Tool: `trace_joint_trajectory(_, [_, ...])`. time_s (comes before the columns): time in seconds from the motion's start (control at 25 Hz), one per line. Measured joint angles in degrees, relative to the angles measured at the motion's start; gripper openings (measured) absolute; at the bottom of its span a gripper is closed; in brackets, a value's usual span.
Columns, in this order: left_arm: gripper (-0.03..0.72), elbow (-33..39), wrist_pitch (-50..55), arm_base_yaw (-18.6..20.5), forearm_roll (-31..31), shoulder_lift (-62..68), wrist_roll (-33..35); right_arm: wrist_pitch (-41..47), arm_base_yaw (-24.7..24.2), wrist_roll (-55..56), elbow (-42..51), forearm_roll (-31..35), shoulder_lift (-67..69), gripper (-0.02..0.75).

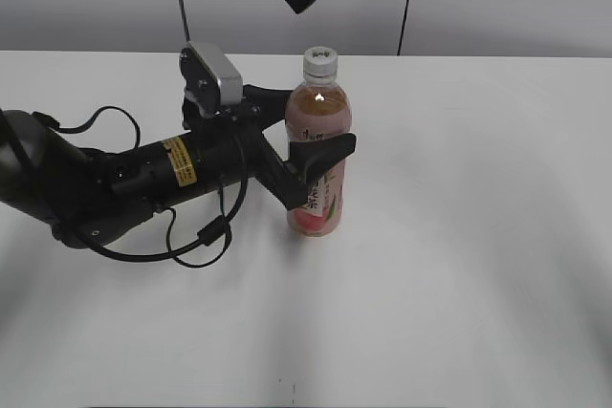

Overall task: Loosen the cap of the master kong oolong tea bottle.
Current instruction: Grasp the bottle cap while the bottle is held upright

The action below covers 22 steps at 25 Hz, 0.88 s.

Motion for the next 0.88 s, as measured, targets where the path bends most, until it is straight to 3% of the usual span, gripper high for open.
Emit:
trace_joint_trajectory(0.32, [0.466, 0.00, 1.33, -0.12, -0.15, 0.00, 0.00, 0.00, 0.00, 0.17, 0.00, -0.04, 0.00, 0.440])
trace_joint_trajectory(0.88, [0.466, 0.00, 1.00, -0.12, 0.06, 0.00, -0.05, 0.00, 0.00, 0.82, 0.00, -0.04, 0.04, 0.439])
